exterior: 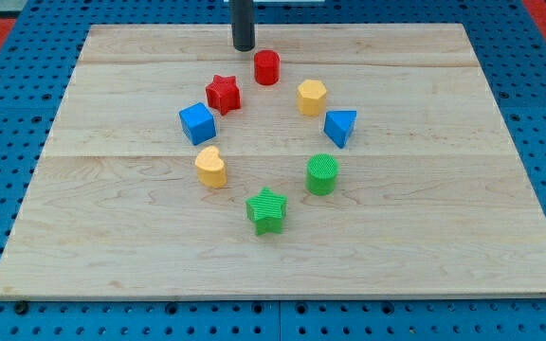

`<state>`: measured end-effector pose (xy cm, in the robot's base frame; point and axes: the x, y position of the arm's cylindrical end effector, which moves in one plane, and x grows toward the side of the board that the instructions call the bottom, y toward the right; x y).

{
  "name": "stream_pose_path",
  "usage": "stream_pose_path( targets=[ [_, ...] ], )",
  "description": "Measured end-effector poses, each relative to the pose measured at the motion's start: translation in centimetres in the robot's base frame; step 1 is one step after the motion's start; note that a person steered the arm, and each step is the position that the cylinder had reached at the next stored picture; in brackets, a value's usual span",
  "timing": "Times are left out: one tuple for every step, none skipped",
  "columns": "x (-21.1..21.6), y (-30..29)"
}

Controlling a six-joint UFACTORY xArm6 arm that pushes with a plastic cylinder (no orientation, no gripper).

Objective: Point your arm at yellow hexagon

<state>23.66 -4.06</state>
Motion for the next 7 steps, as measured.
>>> stream_pose_path(
  targets=[
    [0.0,1.2],
    [0.0,5.6],
    [2.9,7.2],
    [4.8,7.1],
    [5.3,7.9],
    [6.8,9.4],
    [9.3,8.9]
  ],
)
